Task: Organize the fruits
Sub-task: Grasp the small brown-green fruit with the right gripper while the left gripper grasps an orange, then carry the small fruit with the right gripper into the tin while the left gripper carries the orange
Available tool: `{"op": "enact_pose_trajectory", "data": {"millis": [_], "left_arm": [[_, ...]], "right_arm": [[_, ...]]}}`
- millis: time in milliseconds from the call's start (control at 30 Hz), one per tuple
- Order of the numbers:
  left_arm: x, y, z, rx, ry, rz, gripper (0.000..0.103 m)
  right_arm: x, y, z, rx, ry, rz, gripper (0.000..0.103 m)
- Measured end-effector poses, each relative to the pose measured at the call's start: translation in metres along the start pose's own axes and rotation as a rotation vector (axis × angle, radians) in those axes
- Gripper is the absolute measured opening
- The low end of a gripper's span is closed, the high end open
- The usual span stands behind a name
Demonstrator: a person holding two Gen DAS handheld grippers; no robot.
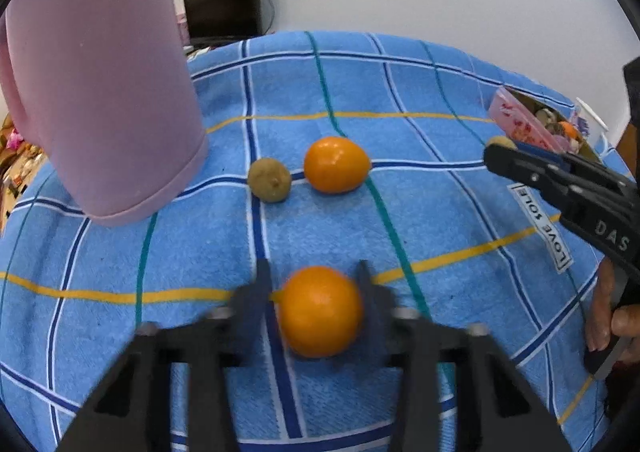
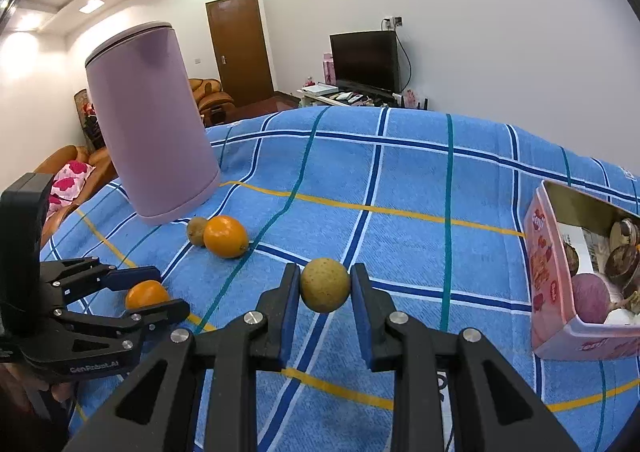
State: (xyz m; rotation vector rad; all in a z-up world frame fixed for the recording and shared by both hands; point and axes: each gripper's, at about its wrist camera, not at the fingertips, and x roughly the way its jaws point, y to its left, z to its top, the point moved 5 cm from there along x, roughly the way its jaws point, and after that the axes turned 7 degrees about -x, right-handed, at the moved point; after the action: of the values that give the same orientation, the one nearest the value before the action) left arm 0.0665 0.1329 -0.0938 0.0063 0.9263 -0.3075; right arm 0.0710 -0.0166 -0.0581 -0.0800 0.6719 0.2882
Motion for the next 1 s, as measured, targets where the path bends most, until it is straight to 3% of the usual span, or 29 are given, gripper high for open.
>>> {"op": "enact_pose_trajectory", "data": {"millis": [133,300,400,600,1000], "left_arm": [[-0.005,0.006,0.008,-0.043,-0.048,-0.018,0.037],[-0.038,0.012,0.023,-0.096,-0.259,-0.016,0.037],[-0.049,0.012,0.028,-0.144,-0.329,-0.026,0.037],[-0.051,-0.007,0.037,-0.176,-0.37,0.0,0.037],[-0.044,-0.084,0.049,-0.111,-0.362,-0.006,0.037]], "right_arm": [[-0.005,-0.002,0.0,-0.004,-0.02,-0.007,0.027],[-0.015,-0.002,0.004,-0.013,-0.068,0.012,0.027],[-0.024,-0.005,0.007,0.009,-0.101,0.065,0.027],[-0.043,-0.02,0.008,0.032,-0.161,0.084,0.027],[-0.061,-0.067,0.005,0.017,-0.189,-0.055,0.027]]}}
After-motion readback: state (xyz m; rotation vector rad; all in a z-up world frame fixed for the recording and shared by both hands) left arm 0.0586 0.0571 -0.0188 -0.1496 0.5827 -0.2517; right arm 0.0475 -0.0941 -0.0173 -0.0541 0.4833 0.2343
